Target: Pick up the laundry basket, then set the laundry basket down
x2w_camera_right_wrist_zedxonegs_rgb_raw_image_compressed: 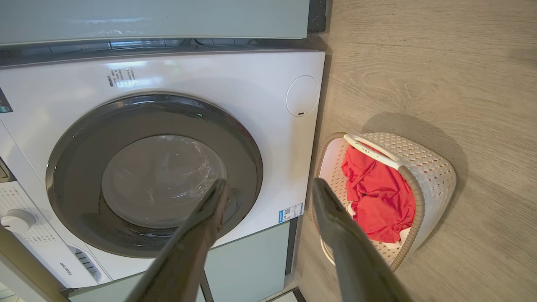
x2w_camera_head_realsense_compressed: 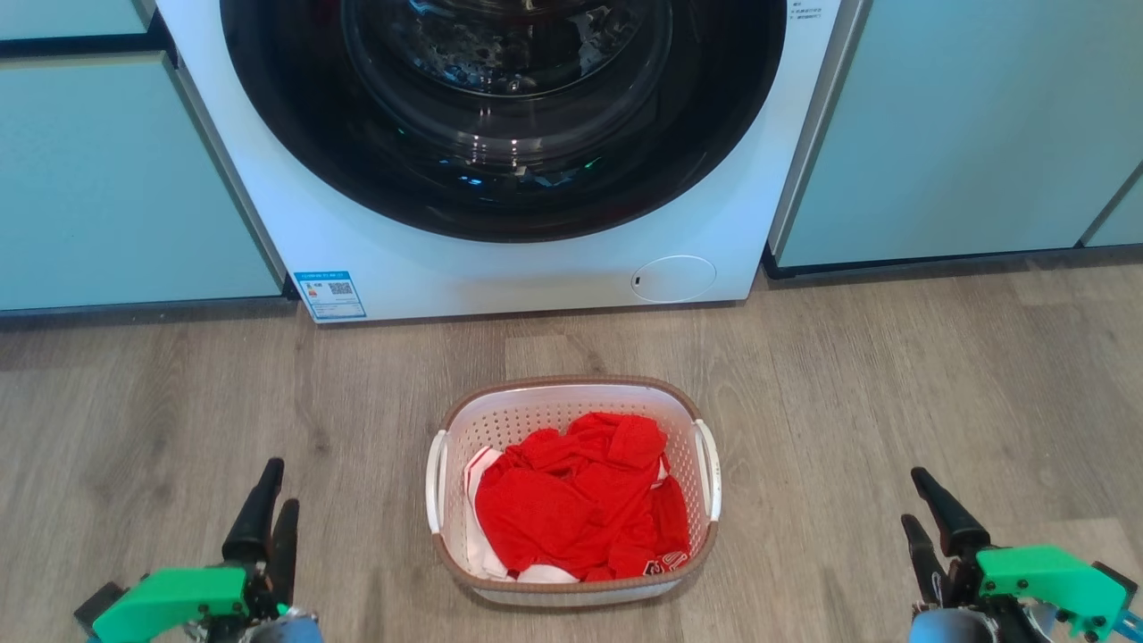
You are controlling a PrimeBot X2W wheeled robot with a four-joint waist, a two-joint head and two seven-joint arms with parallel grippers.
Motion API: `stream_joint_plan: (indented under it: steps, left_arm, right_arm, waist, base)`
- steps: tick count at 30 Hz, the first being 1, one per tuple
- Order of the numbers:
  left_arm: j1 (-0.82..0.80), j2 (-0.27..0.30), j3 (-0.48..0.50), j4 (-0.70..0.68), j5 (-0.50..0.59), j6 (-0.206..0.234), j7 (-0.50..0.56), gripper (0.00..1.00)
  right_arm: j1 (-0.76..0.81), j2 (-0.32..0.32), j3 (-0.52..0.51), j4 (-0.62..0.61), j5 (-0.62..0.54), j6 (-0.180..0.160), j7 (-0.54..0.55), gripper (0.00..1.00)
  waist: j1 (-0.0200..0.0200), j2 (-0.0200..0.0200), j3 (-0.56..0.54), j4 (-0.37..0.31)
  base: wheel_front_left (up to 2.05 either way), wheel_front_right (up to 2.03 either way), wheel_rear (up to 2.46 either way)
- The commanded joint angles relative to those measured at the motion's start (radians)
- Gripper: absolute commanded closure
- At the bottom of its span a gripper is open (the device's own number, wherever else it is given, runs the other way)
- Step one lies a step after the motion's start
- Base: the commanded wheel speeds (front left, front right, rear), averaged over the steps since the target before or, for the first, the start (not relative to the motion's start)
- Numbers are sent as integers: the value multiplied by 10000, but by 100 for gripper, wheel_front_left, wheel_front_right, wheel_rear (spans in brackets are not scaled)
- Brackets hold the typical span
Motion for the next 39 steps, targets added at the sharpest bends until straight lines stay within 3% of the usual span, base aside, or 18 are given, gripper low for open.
stream_joint_plan:
  steps: [1,14,39]
  left_arm:
    - [-438,84,-20,-363,123,-7,-77,0]
    - [-478,99,-199,-1048,1636,129,-458,0]
    - [-481,217,-1273,-2213,6219,939,-1190,0]
  right_arm:
    - [-367,-68,44,-364,-119,2,-79,0]
    - [-459,-85,243,-784,-1391,5,-459,0]
    - [-485,-118,1211,-1770,-5816,10,-1190,0]
  waist:
    - [0,0,1,0]
    - [0,0,11,-8]
    - [0,0,-78,-11]
  base:
    - [0,0,0]
    - [0,0,0]
    - [0,0,0]
